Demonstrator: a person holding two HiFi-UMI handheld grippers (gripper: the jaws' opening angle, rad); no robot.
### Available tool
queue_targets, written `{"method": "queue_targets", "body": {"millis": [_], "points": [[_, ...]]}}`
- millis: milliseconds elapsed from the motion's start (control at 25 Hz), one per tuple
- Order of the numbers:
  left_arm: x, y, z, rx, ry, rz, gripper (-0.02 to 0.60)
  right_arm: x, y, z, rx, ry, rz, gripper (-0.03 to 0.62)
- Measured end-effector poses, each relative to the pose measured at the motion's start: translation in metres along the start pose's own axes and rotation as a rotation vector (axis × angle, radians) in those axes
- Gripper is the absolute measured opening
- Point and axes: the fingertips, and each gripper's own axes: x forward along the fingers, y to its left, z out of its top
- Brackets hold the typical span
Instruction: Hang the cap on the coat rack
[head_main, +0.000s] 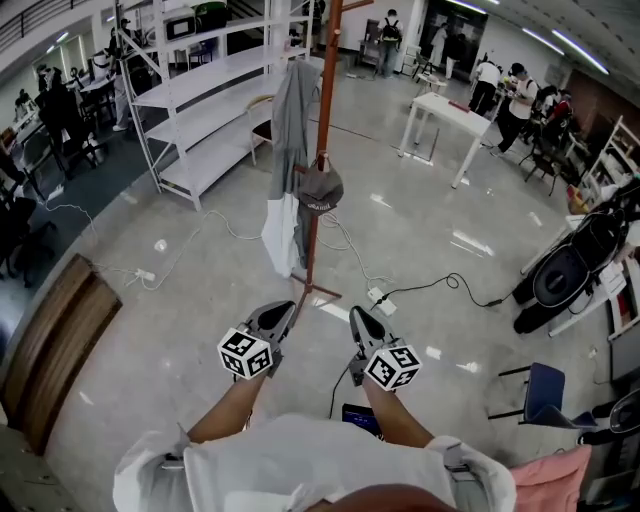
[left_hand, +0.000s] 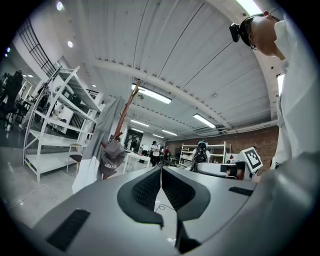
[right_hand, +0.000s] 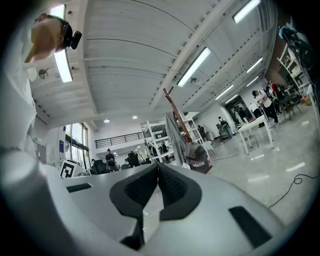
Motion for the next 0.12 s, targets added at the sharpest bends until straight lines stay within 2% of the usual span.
{"method": "queue_targets", "body": {"millis": [120], "points": [[0.0019,0.0019,0.0088,0.016,-0.015,0.001,0.021,0.0015,0.0016,0.0051,-0.014,-0.003,0.006,0.025]]}}
